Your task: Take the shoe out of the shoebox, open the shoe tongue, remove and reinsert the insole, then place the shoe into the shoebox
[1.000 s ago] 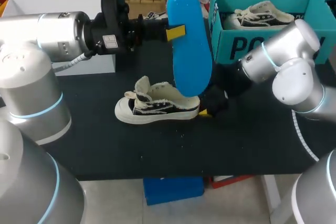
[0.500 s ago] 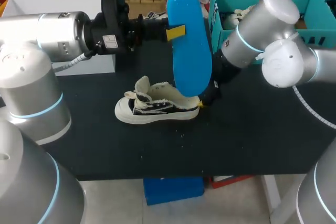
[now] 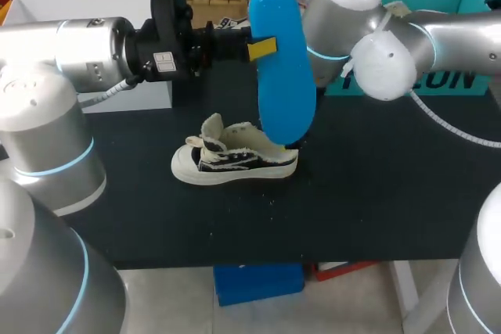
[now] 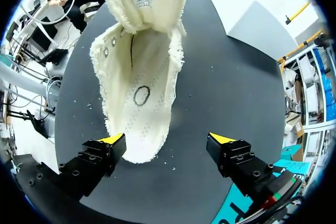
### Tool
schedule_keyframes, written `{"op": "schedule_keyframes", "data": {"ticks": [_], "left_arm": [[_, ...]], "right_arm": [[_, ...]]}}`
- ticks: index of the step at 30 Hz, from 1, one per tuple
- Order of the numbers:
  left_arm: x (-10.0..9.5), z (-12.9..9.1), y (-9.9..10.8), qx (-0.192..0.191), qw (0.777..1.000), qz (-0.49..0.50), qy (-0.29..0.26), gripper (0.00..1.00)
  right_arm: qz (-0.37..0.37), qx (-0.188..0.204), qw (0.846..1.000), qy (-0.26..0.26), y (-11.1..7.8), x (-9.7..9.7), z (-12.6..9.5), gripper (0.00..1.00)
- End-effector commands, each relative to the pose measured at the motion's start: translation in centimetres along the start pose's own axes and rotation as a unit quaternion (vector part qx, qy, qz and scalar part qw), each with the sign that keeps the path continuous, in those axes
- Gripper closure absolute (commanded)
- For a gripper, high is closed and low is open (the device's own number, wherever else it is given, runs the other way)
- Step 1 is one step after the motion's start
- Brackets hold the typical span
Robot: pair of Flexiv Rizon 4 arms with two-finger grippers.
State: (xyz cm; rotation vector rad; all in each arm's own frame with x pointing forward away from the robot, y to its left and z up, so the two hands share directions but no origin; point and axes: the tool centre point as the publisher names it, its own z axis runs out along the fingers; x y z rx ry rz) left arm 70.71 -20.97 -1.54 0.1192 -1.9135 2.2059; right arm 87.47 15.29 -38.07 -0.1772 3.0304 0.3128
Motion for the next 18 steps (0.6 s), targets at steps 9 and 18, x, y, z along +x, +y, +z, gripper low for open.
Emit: {"op": "schedule_keyframes", "data": {"ticks": [9, 18], "left_arm": [[-0.1, 0.3, 0.1, 0.001, 1.0, 0.001, -0.003, 1.0], [-0.1, 0.3, 0.1, 0.001, 1.0, 0.001, -0.003, 1.0]], "right_arm": [[-0.008, 0.122, 0.992, 0.012, 3.1, -1.0, 0.4, 0.0], [-0.018, 0.123, 0.992, 0.022, 5.0, -1.4, 1.7, 0.0]]}}
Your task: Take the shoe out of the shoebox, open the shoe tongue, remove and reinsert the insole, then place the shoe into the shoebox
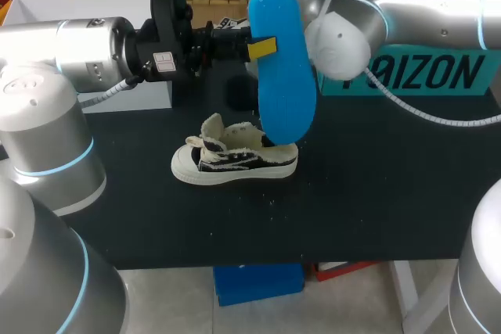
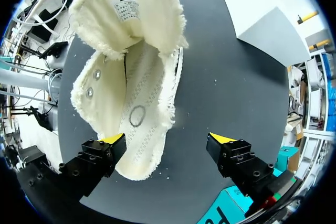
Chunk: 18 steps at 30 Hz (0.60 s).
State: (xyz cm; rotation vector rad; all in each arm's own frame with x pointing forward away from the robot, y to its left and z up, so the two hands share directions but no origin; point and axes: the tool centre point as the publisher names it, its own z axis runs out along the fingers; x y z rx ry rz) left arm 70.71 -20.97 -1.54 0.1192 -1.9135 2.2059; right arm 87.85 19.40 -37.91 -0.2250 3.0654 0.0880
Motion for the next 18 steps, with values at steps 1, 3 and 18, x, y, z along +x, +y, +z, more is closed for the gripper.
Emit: {"op": "schedule_keyframes", "data": {"ticks": [1, 3, 18], "left_arm": [[-0.07, 0.32, 0.1, 0.001, 1.0, 0.001, -0.002, 1.0], [-0.07, 0.32, 0.1, 0.001, 1.0, 0.001, -0.002, 1.0], [-0.07, 0.32, 0.1, 0.001, 1.0, 0.001, -0.002, 1.0]], "right_arm": [[-0.001, 0.051, 0.999, 0.006, 1.28, -0.75, 0.79, 0.0], [-0.002, 0.051, 0.999, 0.007, 1.52, -0.87, 0.85, 0.0], [-0.001, 0.043, 0.999, 0.022, 2.05, -0.78, 1.69, 1.0]]}}
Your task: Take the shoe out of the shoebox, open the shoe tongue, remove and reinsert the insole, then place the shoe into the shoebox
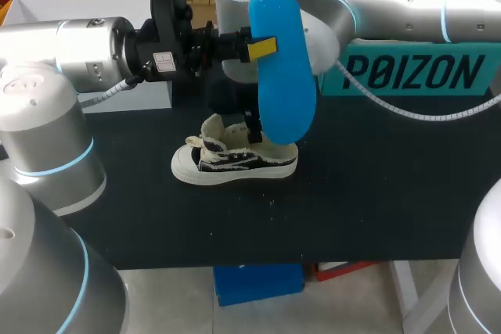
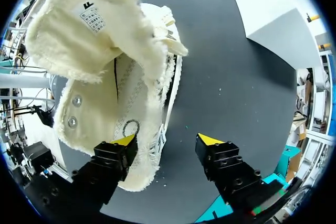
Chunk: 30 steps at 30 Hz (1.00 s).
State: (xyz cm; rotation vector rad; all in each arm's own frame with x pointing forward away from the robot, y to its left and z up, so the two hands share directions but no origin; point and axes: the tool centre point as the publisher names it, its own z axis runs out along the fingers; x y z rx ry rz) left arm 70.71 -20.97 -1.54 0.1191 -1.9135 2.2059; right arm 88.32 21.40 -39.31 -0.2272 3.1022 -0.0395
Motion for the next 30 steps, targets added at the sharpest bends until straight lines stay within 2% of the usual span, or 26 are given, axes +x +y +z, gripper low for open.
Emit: {"op": "schedule_keyframes", "data": {"ticks": [1, 19, 23, 26, 30], "left_arm": [[-0.1, 0.3, 0.1, 0.001, 1.0, 0.001, -0.003, 1.0], [-0.1, 0.3, 0.1, 0.001, 1.0, 0.001, -0.003, 1.0], [-0.1, 0.3, 0.1, 0.001, 1.0, 0.001, -0.003, 1.0], [-0.1, 0.3, 0.1, 0.001, 1.0, 0.001, -0.003, 1.0], [-0.1, 0.3, 0.1, 0.001, 1.0, 0.001, -0.003, 1.0]], "right_arm": [[0.0, 0.003, 1.0, 0.001, 0.2, -0.1, 0.1, 1.0], [-0.001, -0.002, 1.0, 0.009, 0.1, -0.2, 0.0, 1.0], [0.034, -0.006, 0.999, -0.004, -0.6, -0.8, -1.3, 1.0], [0.078, 0.011, 0.997, -0.019, -1.6, -1.7, -3.0, 1.0], [0.151, 0.052, 0.986, -0.039, -3.0, -2.6, -4.3, 1.0]]}}
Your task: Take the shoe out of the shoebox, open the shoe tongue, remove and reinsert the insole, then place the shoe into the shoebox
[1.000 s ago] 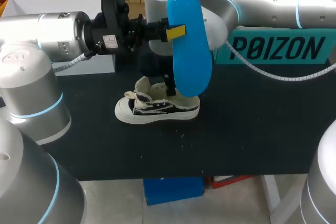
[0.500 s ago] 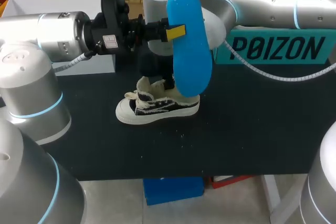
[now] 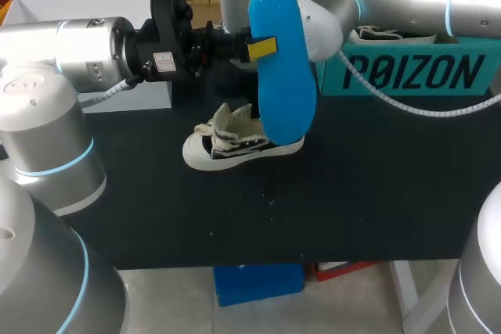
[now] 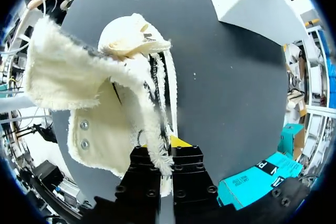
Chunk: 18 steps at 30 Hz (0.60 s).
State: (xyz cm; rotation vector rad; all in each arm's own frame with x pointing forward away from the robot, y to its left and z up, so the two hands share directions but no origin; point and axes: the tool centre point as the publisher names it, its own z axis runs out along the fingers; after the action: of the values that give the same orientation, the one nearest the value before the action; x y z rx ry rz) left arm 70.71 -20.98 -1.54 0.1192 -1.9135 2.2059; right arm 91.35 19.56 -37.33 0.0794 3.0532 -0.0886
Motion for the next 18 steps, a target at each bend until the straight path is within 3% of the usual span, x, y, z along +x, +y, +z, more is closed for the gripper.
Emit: {"op": "schedule_keyframes", "data": {"ticks": [1, 4, 7, 11, 18], "left_arm": [[-0.1, 0.3, 0.1, 0.001, 1.0, 0.001, -0.002, 1.0], [-0.1, 0.3, 0.1, 0.001, 1.0, 0.001, -0.002, 1.0], [-0.1, 0.3, 0.1, 0.001, 1.0, 0.001, -0.002, 1.0], [-0.1, 0.3, 0.1, 0.001, 1.0, 0.001, -0.002, 1.0], [-0.1, 0.3, 0.1, 0.001, 1.0, 0.001, -0.002, 1.0]], "right_arm": [[0.075, 0.042, 0.996, -0.024, -1.2, -0.3, -2.7, 1.0], [0.168, 0.073, 0.983, -0.026, -2.1, -1.3, -3.1, 1.0], [0.272, 0.096, 0.957, -0.021, -2.9, -1.9, -3.5, 1.0], [0.414, 0.119, 0.902, -0.021, -3.6, -2.2, -3.7, 1.0], [0.56, 0.118, 0.82, 0.0, -4.0, -0.9, -4.5, 1.0]]}}
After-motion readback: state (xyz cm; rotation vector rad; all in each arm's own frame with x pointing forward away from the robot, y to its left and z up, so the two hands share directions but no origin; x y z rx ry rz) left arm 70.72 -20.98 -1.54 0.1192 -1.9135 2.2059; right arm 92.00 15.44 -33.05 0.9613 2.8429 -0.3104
